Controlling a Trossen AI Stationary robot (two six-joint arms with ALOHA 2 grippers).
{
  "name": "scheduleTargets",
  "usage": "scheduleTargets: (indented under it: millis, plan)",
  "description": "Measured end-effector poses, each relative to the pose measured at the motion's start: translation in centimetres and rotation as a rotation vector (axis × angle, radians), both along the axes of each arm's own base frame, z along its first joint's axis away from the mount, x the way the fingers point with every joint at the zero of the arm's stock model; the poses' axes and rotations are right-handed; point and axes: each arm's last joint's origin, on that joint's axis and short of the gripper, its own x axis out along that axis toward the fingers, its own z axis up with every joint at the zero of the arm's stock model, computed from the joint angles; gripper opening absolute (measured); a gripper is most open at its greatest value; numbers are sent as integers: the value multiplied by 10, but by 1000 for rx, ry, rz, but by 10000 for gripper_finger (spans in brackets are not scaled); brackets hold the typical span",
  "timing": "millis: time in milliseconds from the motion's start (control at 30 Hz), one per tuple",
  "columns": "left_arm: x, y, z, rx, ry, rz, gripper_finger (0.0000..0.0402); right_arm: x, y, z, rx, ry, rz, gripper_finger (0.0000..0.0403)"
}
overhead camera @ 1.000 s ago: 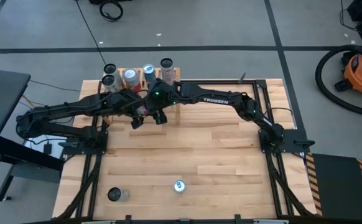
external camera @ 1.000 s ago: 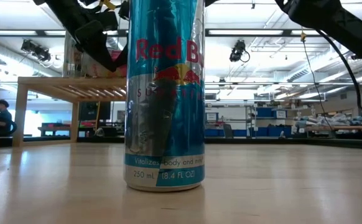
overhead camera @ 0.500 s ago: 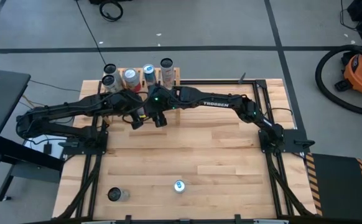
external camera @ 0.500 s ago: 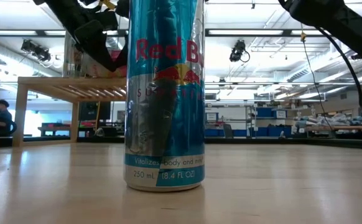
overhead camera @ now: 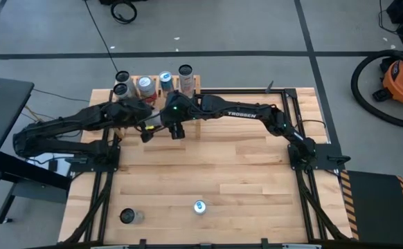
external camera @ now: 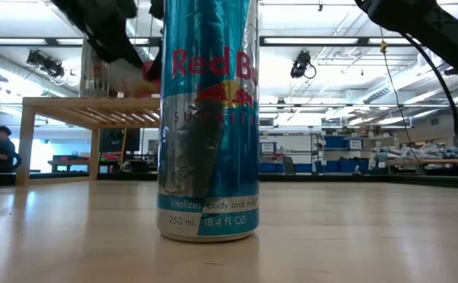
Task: Place canned beverage on shelf
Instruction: Put the pink white soda can on the shelf aligned with the other pink white soda can
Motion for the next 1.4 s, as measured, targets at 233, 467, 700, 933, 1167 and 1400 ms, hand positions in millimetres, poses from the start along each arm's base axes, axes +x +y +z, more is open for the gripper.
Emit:
scheduleTargets:
  millis: [233,467,700,933,1167,1400]
  plan:
    - [-15,-8,15,-20,-120,-74,396,-7,1,15,30,-36,-16,293]
    - [-25,-11,24,-1,-186,-86,396,-12,1,26,43,-67,-57,293]
    - [-37,-20,32,-55,-275,-211,396,-18,-3,35,9,-91,-172,293]
    - [-48,-26,39,-76,-342,-339,396,-35,-7,70,77,-225,-256,293]
    - [-59,-29,43,-35,-380,-349,396,-34,-7,77,130,-299,-272,293]
    - [-70,-32,48,1,-419,-358,396,-25,5,96,132,-507,-205,293]
